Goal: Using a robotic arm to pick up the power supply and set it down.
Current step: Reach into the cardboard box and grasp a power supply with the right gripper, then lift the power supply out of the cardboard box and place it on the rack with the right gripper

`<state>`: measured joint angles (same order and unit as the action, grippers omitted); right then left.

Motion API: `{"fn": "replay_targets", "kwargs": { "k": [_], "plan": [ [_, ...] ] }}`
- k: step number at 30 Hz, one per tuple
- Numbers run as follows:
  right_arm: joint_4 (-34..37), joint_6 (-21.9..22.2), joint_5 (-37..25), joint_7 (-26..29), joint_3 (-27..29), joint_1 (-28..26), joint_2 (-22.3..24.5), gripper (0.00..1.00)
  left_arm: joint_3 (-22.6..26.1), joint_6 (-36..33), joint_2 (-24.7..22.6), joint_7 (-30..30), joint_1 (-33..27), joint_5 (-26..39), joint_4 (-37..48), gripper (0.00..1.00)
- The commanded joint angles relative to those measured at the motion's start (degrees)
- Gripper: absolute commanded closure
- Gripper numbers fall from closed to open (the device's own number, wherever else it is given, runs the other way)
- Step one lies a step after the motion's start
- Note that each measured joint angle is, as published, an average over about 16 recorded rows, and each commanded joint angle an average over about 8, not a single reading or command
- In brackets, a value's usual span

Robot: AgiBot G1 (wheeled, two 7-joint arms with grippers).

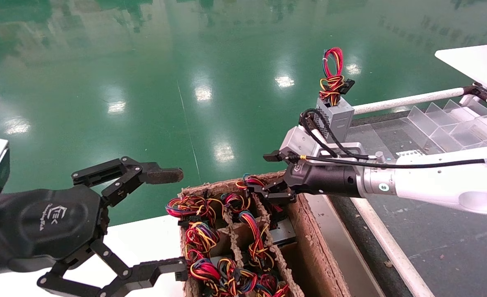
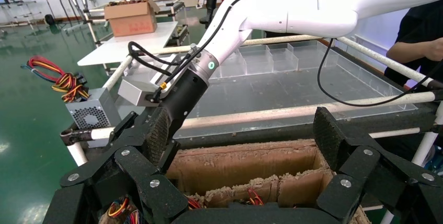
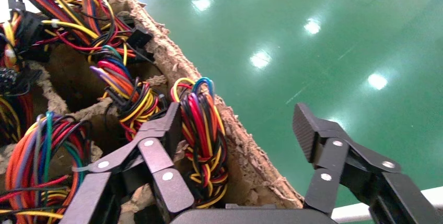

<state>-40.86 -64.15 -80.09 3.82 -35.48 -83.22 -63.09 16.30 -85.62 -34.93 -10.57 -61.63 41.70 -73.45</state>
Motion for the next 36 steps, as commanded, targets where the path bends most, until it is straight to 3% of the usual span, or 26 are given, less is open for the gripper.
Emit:
{"fn": "replay_targets", "kwargs": {
  "k": [1, 36],
  "plan": [
    [-0.44, -0.10, 0.12, -0.34, 0.06, 0.30, 0.21, 1.00, 0.01, 0.00, 0.00, 0.00, 0.00, -0.01, 0.00, 0.00],
    [-10.60, 2.01, 1.69, 3.21, 1.37, 5.70, 4.29, 1.00, 0.15, 0.06, 0.06, 0.07, -0.03, -0.10, 0.00, 0.00]
  ]
}}
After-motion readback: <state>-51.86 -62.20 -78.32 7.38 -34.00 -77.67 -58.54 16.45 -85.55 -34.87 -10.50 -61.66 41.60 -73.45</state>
